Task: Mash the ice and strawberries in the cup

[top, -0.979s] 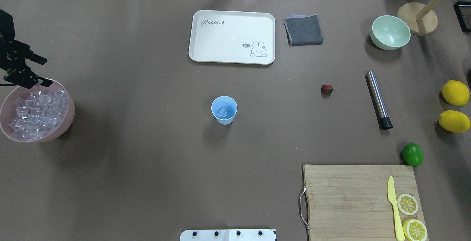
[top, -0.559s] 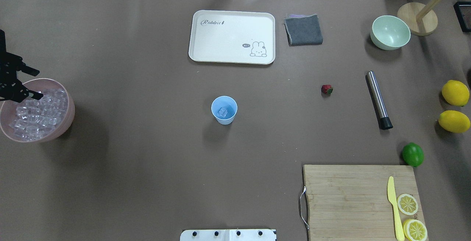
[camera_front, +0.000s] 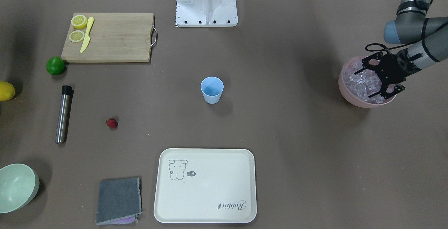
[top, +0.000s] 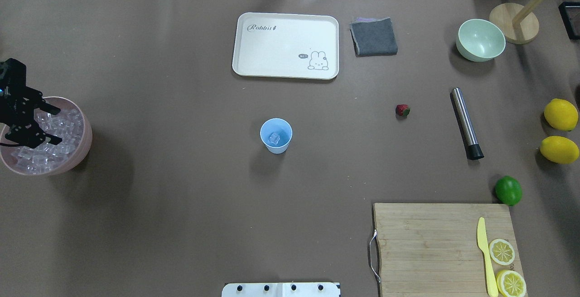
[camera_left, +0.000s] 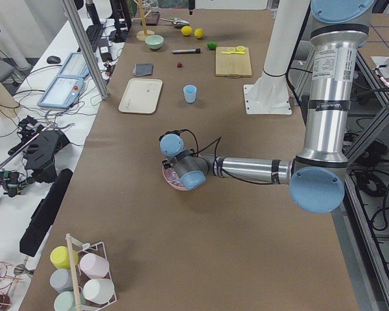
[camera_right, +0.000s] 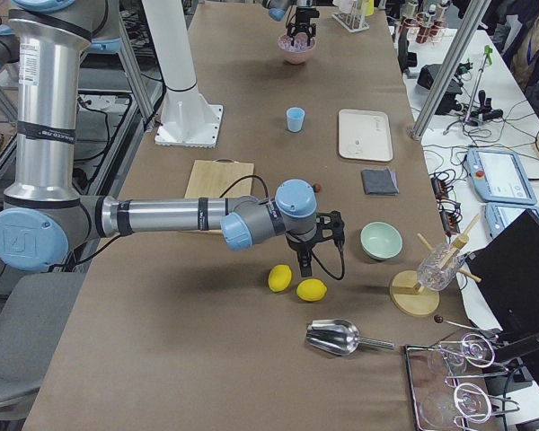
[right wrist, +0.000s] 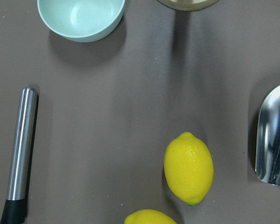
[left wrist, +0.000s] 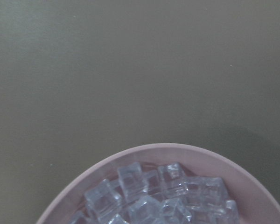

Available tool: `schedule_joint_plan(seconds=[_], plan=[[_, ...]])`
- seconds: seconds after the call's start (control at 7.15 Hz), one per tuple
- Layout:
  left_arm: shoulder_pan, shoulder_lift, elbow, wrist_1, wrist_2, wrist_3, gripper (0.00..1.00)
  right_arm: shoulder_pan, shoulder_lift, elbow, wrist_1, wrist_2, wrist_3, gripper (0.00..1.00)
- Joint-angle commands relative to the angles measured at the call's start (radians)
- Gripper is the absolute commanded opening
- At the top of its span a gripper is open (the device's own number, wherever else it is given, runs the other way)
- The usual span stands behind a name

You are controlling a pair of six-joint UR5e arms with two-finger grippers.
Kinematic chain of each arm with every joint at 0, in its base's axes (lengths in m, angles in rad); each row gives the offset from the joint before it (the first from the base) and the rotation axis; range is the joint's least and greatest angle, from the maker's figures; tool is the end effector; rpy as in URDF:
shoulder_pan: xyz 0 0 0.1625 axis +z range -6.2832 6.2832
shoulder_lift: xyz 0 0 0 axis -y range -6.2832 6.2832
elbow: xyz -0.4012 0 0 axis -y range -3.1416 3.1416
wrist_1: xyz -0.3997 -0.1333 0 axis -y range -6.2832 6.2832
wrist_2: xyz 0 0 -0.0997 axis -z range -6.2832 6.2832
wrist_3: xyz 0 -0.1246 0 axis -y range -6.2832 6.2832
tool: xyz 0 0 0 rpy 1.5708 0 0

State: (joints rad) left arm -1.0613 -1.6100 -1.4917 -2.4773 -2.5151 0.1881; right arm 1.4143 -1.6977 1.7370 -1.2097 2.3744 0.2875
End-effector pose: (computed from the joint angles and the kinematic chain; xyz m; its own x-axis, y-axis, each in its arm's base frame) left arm 0.2328 -0.4831 0.5506 0.1479 0.9161 -0.3727 -0.3496 0.4010 0.8468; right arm -0.0308 -0.4751 0.5856 0.6563 -0.1116 0.7462 -0.0444 0.9816 0.1858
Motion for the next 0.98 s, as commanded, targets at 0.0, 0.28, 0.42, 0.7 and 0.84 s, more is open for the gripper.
schedule_joint_plan(seconds=[0.0,0.28,0.42,0.7,0.84], plan=[[0.046,0.001,-0.001,0.000,0.047,0.005,0.97,0.000,-0.019,0.006,0.004,-0.004,0.002,1.00],[0.046,0.004,0.005,0.001,0.047,0.045,0.97,0.000,-0.025,0.007,0.004,-0.004,0.005,1.00],[0.046,0.004,0.004,0.000,0.047,0.047,0.97,0.000,-0.025,0.009,0.004,-0.004,0.005,1.00],[0.038,0.004,-0.001,0.000,0.015,0.047,0.97,0.000,-0.025,0.010,0.006,-0.004,0.005,1.00],[0.037,0.024,-0.002,0.000,0.013,0.048,0.97,0.000,-0.025,0.012,0.006,-0.003,0.005,1.00]])
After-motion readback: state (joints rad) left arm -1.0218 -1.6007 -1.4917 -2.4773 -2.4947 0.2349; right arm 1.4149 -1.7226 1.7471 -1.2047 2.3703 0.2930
